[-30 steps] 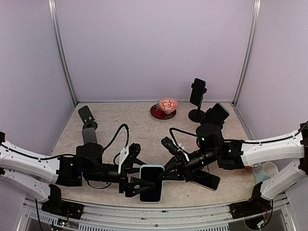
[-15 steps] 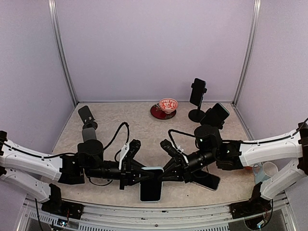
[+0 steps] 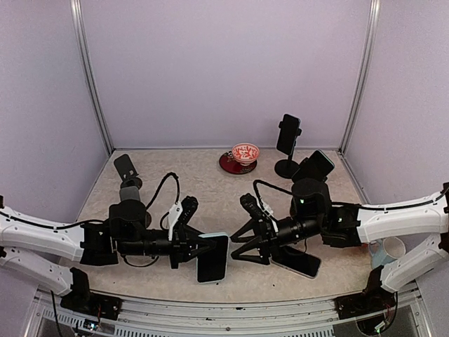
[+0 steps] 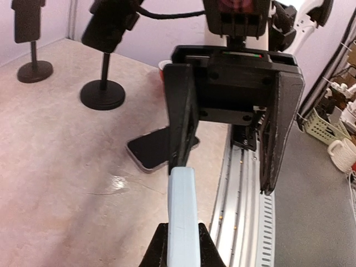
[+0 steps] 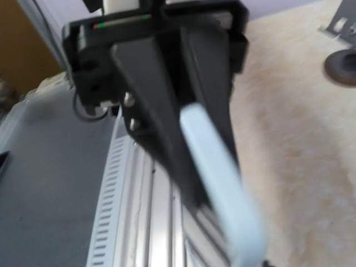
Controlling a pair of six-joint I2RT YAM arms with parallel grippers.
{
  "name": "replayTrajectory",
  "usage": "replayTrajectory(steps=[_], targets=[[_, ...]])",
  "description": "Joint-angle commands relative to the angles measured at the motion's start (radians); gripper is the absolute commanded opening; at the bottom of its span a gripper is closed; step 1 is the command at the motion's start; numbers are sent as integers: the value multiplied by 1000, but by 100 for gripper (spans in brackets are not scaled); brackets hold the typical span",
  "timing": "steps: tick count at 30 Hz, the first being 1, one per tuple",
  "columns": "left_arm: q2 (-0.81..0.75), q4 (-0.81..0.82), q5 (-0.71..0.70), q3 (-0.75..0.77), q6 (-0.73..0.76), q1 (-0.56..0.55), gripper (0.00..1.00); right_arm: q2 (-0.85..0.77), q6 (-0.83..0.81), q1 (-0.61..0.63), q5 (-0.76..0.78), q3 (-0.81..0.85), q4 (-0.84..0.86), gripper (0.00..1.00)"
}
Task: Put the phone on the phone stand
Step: Pass from the right arm to the left, then place the phone on the phone stand.
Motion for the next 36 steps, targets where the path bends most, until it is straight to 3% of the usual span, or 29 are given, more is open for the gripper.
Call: replayTrajectory(steps=[1, 6, 16, 21, 36], targets=[[-145, -10, -191, -3, 50, 40, 0, -72, -12, -14, 64, -36, 5, 63], [-256, -91, -314, 9, 110, 120, 0, -96, -5, -37, 57, -66, 26, 66], [-322, -126, -302, -2, 236, 299, 0, -105, -8, -50, 33, -110, 52, 67], [-302, -147, -350, 20, 220, 385, 2, -118, -2, -59, 31, -141, 69, 67], [-274, -261, -163, 153, 267, 624, 0, -116, -24, -92, -4, -167, 92, 68]])
